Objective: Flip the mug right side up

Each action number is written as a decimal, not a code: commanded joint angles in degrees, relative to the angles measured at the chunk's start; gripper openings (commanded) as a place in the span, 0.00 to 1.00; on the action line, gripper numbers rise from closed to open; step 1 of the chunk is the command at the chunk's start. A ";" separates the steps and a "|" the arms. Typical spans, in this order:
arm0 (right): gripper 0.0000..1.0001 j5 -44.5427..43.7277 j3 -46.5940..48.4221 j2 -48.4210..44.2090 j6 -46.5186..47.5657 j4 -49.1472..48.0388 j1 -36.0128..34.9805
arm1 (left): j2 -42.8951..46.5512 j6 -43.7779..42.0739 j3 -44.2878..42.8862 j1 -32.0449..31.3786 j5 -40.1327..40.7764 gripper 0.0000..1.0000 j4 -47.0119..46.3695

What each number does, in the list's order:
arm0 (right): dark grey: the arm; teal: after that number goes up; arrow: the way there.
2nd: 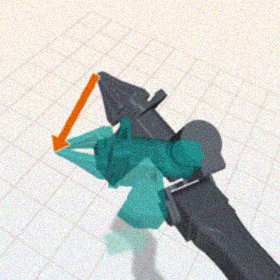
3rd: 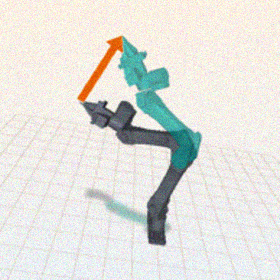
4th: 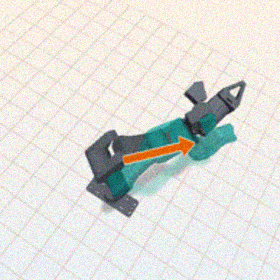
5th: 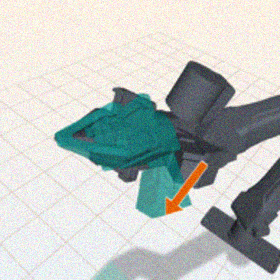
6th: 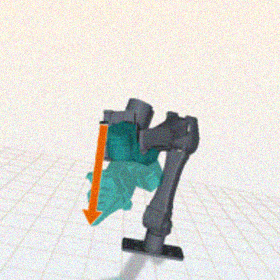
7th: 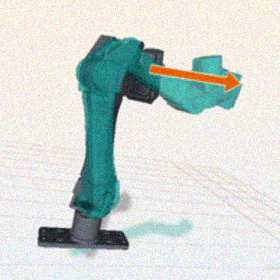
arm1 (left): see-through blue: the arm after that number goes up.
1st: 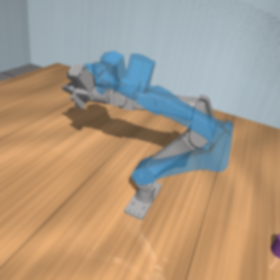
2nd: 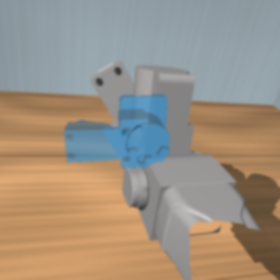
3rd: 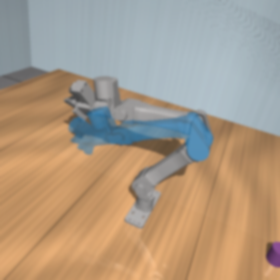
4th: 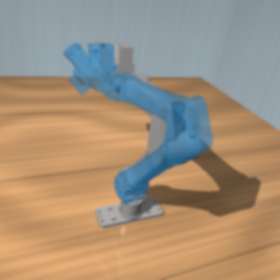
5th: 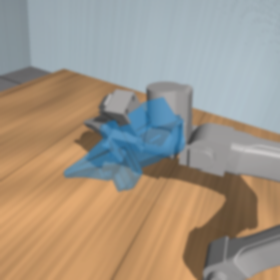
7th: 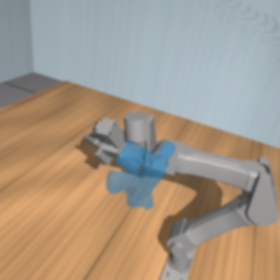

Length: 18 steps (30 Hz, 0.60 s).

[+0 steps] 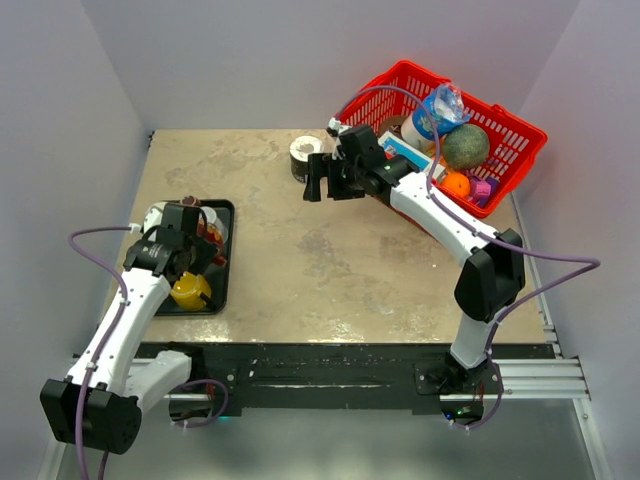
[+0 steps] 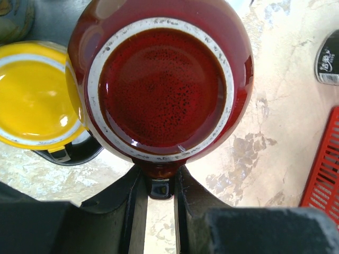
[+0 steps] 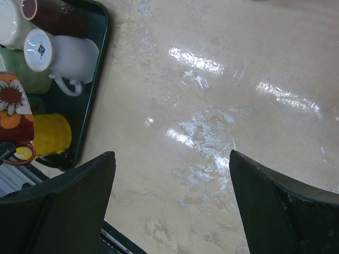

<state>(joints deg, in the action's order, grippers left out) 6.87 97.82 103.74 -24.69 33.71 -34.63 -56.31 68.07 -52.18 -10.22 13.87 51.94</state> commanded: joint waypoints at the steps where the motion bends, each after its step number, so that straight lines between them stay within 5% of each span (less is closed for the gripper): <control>1: 0.93 3.66 -0.88 -3.19 -0.54 -3.65 -0.17 | 1.91 -4.61 -4.68 -0.33 -0.33 0.00 -9.13; 11: 0.99 15.61 -4.39 -5.39 -2.38 -12.44 -0.26 | -0.63 -4.79 -9.60 -4.36 -4.10 0.00 -17.57; 18: 0.99 24.48 -8.33 -7.15 -8.16 -24.19 -0.26 | -3.71 -10.06 -10.05 -5.25 -13.60 0.00 -34.00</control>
<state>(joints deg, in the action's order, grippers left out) 22.83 91.74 100.82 -28.01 20.62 -34.61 -59.57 62.26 -58.83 -14.96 6.81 36.38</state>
